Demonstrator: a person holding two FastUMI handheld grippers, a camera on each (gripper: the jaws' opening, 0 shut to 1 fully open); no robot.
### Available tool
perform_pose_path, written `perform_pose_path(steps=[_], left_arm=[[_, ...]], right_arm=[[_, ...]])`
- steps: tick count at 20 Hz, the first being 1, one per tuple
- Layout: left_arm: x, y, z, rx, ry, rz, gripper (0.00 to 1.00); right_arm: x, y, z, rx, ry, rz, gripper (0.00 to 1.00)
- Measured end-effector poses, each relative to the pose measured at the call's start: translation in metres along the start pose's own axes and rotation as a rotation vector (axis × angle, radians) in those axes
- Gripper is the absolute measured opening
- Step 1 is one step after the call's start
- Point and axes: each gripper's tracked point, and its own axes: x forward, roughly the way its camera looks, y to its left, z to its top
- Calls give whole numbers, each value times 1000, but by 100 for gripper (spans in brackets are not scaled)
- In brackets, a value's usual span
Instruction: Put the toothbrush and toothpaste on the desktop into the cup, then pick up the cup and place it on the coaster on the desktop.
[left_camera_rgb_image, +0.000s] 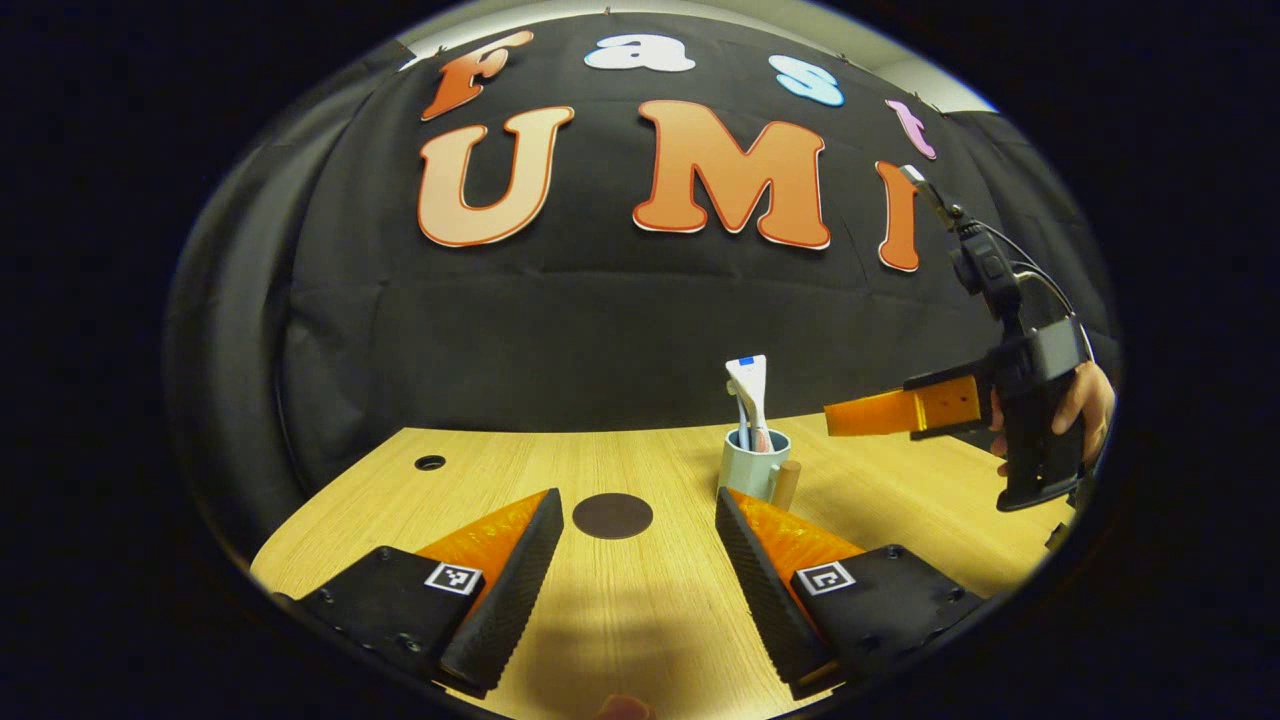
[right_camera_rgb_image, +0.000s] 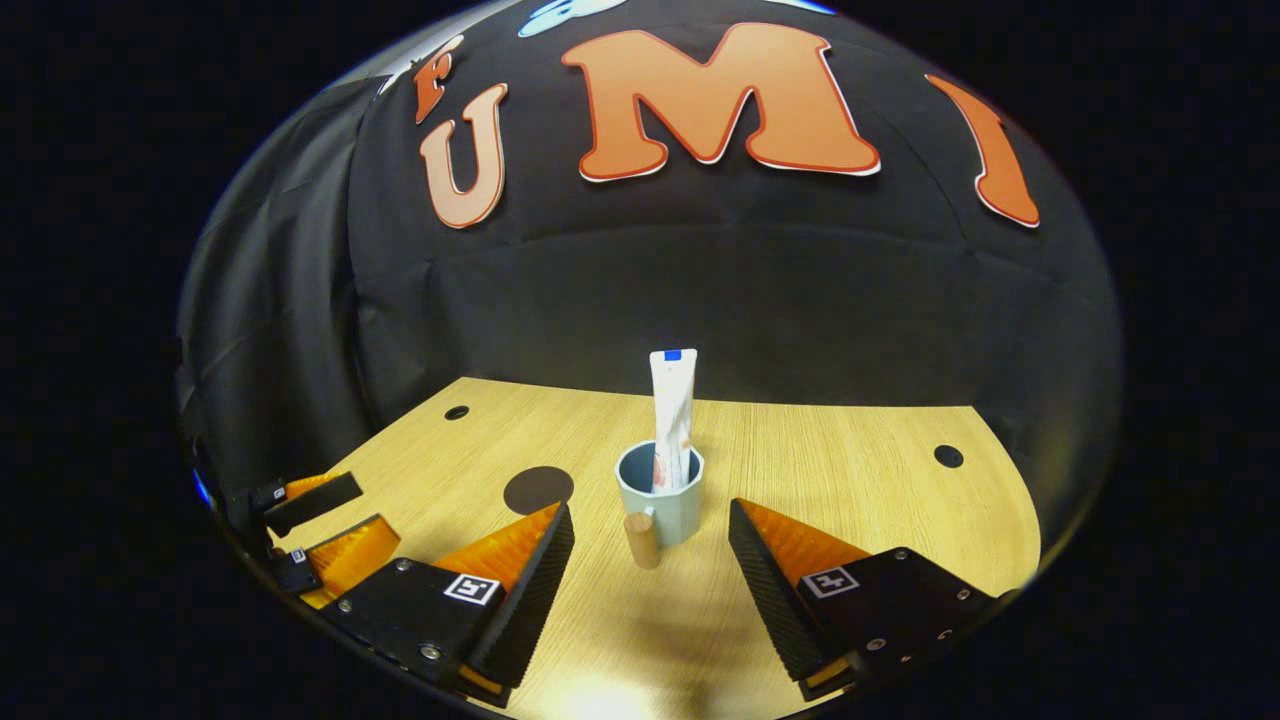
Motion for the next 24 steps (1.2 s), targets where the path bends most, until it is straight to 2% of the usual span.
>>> perform_pose_path(steps=[5,11,16,19,20,21,24], left_arm=[[-20,20,2,-24,-46,35,98],[-29,28,1,-18,-76,51,98],[-24,31,-14,-14,-51,57,98],[-23,35,-27,-24,-32,70,98],[-25,38,-32,-31,-28,74,98],[-25,39,-35,-40,-26,77,98],[-26,40,-43,-72,-20,70,98]], right_arm=[[28,6,-1,-18,102,-38,94],[62,9,-28,-10,313,-54,92],[84,0,-47,-27,450,-133,90],[97,-3,-61,-25,513,-165,83],[100,-2,-66,-15,534,-173,77],[102,-3,-70,-2,552,-186,80],[109,-7,-84,21,600,-220,75]])
